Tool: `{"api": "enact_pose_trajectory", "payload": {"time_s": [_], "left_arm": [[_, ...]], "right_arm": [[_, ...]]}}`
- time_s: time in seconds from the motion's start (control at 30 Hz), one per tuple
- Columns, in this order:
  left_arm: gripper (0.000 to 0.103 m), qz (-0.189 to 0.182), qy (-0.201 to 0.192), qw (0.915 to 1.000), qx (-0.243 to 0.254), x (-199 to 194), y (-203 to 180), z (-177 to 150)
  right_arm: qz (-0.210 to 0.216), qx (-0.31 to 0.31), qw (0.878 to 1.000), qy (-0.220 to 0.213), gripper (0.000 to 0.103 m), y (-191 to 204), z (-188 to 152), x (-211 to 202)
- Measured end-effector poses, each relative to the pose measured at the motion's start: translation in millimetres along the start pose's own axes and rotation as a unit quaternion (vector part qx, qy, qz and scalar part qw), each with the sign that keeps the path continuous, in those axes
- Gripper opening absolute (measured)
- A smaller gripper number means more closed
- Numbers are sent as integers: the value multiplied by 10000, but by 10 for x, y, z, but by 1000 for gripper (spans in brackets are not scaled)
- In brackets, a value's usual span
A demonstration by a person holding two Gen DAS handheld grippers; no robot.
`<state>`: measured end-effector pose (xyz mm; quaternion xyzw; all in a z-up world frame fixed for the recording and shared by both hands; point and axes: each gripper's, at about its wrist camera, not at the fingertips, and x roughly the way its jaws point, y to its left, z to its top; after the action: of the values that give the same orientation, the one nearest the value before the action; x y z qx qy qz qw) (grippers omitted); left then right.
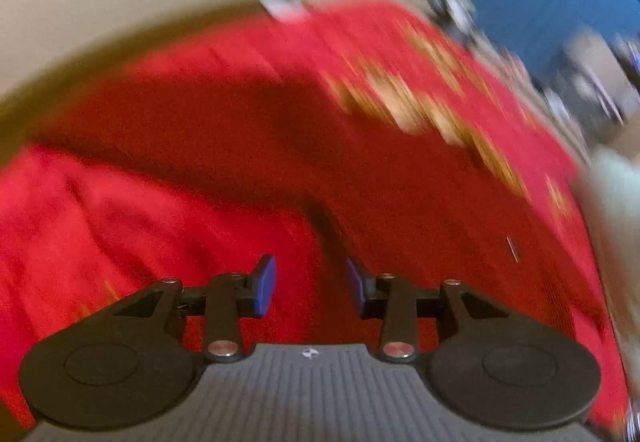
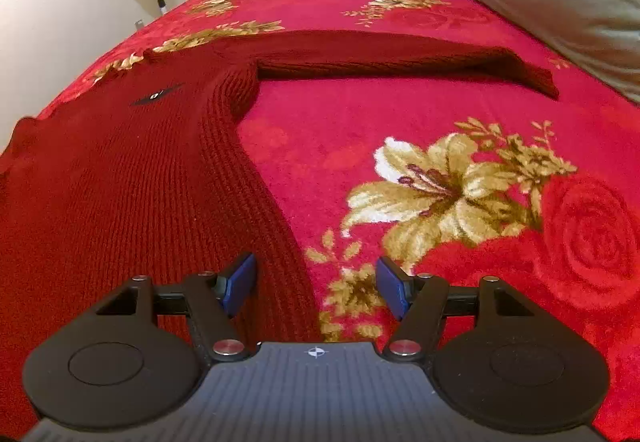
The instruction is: Fold small clothes
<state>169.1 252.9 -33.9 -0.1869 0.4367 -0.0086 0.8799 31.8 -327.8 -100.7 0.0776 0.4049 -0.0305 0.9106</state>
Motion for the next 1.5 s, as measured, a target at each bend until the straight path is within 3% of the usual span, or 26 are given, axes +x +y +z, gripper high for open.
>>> {"api": "enact_pose_trajectory", "payload": {"time_s": [0.13,0.23,0.3,0.4,0.47,0.53,0.63,0.83,0.97,1.07,1.2,1.3,1.43,1.5], "left_arm": [[43,-350,250,9944,967,-185,-379,-404],[44,-297,-147,9846,1719,-433,-537,-616],[48,-76,-555,9796,1932,-524,-588,-781],[48,413,-720,9836,1599,-493,-533,-810],[48,489,-850,9874,1239,-475,-442,-733],[48,581,-806,9896,1036,-451,-376,-704],[48,668,-535,9912,1007,-337,-308,-546],[48,790,-422,9870,1334,-204,-290,-548],[48,759,-410,9891,1191,-192,-256,-529],[48,792,-407,9887,1205,-191,-260,-537],[48,801,-399,9883,1232,-193,-260,-541],[48,777,-381,9887,1223,-196,-259,-546],[48,718,-350,9887,1271,-199,-254,-563],[48,717,-344,9887,1270,-203,-243,-568]], "right_arm": [[448,-72,9988,-169,56,76,2,-136],[494,775,9945,-498,56,-163,87,-262],[201,1235,9907,-543,56,-362,106,-272],[-287,1192,9924,-122,56,-451,87,-119],[-128,1115,9934,235,57,-395,44,4],[-39,768,9968,205,56,-212,17,35],[546,462,9974,33,47,-5,17,-7],[1596,513,9858,103,54,150,-8,25],[1603,439,9861,43,55,205,6,28],[1957,701,9780,-157,56,162,40,-65],[1648,470,9849,249,56,228,-39,61],[1464,569,9871,322,37,192,-18,79],[1697,1284,9770,161,37,-36,28,-24],[2519,1734,9519,-189,37,-146,68,-181]]}}
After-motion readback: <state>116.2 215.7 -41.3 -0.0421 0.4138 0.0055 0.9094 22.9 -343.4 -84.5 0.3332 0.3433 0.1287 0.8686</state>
